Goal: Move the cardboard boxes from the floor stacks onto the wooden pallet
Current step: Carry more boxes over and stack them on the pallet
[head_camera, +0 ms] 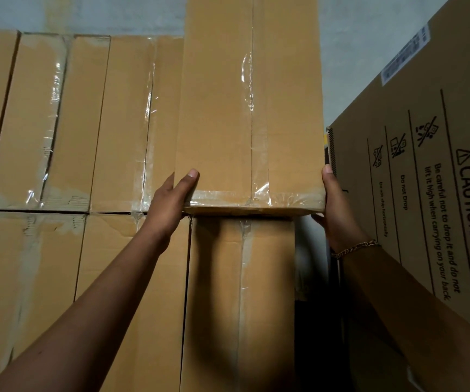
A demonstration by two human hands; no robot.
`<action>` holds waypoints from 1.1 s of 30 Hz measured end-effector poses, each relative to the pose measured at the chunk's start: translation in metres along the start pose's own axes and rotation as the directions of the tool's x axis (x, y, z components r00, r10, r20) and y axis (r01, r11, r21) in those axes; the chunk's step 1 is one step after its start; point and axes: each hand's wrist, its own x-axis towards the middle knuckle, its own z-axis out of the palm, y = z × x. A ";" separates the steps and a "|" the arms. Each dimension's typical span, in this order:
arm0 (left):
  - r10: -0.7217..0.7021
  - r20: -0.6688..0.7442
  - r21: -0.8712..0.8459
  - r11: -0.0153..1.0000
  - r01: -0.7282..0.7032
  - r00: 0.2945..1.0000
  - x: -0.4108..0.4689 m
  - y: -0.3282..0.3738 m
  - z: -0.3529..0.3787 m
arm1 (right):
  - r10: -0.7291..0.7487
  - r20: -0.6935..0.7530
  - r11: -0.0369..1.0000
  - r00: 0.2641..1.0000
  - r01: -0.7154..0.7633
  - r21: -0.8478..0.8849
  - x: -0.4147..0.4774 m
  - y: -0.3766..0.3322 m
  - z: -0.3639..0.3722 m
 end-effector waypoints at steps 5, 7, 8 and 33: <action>0.069 0.046 0.054 0.996 -0.072 0.997 -0.028 0.014 -0.006 | -0.170 0.012 0.967 0.985 0.169 -0.189 -0.015 -0.007 -0.002; 0.062 0.064 0.030 0.998 -0.064 0.996 -0.039 0.017 -0.016 | -0.190 0.024 0.949 0.981 0.190 -0.252 -0.028 -0.011 -0.001; 0.066 0.070 0.026 0.997 -0.068 0.995 -0.047 0.020 -0.022 | -0.199 0.023 0.937 0.980 0.197 -0.288 -0.037 -0.014 -0.002; 0.426 -0.032 0.362 0.848 -0.387 0.904 -0.395 0.117 -0.149 | -0.431 0.347 0.310 0.833 0.498 -0.810 -0.388 -0.133 0.002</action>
